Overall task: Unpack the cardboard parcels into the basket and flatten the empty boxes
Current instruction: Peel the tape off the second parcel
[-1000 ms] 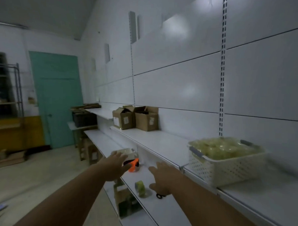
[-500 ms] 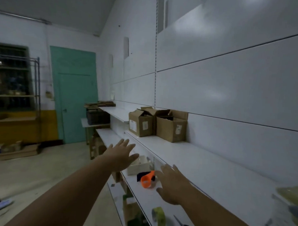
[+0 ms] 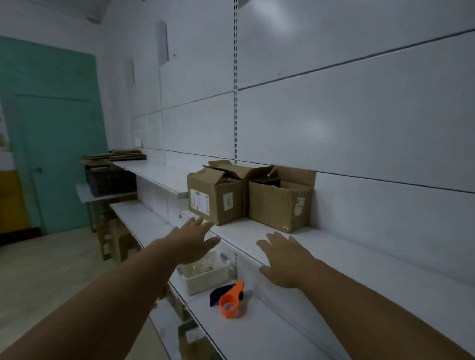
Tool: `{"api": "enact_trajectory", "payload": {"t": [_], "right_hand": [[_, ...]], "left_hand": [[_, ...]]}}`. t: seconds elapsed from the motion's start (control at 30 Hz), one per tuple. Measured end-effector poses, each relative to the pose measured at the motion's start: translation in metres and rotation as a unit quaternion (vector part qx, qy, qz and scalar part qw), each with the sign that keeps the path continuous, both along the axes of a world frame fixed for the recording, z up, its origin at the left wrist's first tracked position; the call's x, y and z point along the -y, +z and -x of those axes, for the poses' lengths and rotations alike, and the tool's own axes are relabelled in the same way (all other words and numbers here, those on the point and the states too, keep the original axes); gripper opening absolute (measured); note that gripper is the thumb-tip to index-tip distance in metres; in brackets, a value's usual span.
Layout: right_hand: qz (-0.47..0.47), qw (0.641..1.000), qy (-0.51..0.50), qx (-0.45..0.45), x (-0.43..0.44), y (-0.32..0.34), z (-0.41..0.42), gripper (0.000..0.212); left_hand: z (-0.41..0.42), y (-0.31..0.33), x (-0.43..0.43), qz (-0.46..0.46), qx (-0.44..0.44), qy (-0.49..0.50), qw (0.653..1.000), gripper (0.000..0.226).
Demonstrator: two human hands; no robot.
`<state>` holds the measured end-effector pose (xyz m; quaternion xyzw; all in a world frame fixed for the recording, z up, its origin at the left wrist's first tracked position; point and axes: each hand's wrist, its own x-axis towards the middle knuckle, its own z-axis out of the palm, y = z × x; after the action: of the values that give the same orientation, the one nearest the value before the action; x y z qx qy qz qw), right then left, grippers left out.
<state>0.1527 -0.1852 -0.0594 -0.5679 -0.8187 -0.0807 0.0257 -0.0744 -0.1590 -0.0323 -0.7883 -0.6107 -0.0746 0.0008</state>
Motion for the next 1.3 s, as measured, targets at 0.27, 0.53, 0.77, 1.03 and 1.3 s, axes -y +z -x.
{"api": "enact_trajectory", "payload": {"t": [0.27,0.53,0.77,1.03,1.3], "right_hand": [[-0.025,0.996,-0.001,-0.083,-0.123,0.001,0.021,0.059],[-0.419,0.907,-0.015,-0.033,-0.195,0.019,0.001,0.018],[-0.287,0.921,-0.262,-0.015,-0.220,0.030,-0.020,0.027],[-0.361,0.827,-0.333,-0.274,-0.152,0.048,-0.032,0.028],[-0.213,0.434,-0.335,-0.808,-0.123,0.014,-0.002,0.044]], "left_hand": [[0.059,0.002,-0.103,-0.009,0.025,0.016,1.000,0.061],[0.026,0.004,-0.183,-0.094,0.166,-0.124,0.974,0.025],[-0.027,-0.014,-0.214,-0.051,0.284,-0.316,0.904,0.011],[-0.054,-0.068,-0.230,0.084,0.535,-0.367,0.756,0.026],[-0.071,-0.055,-0.224,0.109,0.568,-0.494,0.649,0.092]]}}
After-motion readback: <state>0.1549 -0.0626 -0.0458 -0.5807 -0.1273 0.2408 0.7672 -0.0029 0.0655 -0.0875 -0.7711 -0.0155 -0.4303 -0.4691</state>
